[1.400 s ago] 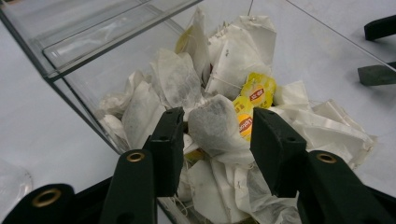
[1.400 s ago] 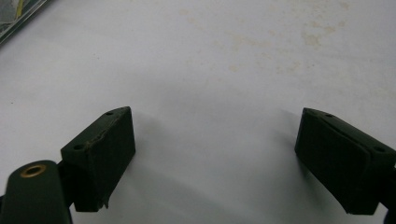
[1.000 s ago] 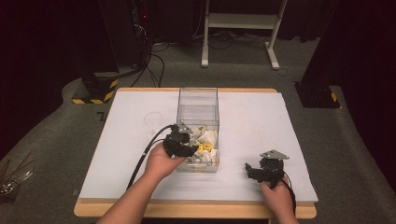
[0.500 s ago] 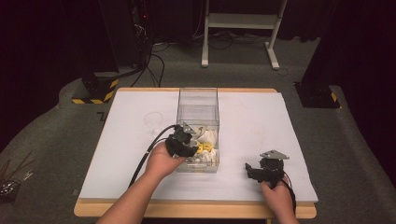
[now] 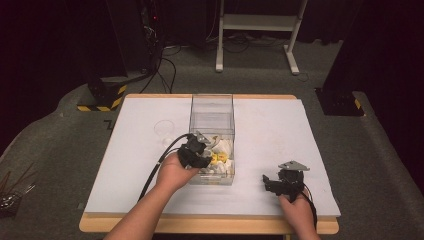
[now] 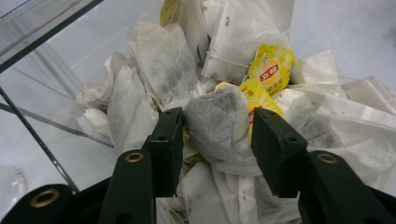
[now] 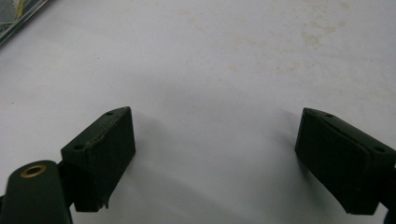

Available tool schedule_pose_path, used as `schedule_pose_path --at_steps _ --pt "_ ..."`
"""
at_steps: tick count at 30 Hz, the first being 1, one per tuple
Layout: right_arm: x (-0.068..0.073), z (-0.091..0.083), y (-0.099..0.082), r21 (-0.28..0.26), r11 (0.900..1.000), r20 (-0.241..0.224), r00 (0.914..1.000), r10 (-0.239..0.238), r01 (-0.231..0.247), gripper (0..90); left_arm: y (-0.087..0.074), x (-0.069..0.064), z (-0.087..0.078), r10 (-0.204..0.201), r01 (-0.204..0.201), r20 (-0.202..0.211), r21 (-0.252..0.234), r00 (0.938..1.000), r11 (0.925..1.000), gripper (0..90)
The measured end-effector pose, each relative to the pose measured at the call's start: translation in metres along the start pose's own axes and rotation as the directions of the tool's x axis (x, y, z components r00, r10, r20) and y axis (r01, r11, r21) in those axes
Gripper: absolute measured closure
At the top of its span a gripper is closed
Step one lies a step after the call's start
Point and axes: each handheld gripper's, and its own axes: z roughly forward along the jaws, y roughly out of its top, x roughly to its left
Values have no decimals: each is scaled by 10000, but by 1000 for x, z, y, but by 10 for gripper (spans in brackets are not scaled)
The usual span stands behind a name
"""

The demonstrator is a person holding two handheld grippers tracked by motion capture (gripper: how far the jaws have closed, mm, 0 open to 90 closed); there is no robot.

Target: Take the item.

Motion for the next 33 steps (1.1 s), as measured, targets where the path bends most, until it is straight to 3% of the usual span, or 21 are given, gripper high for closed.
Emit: schedule_pose_path --at_steps 20,33 --pt "0 0 0 -7 10000 -9 10000 12 -12 121 -5 -4 -3 208 -243 -865 -388 9960 9990 783" --pt "0 0 0 -5 10000 -6 10000 32 -32 121 -11 -1 -6 20 -67 -488 -967 9988 9953 785"
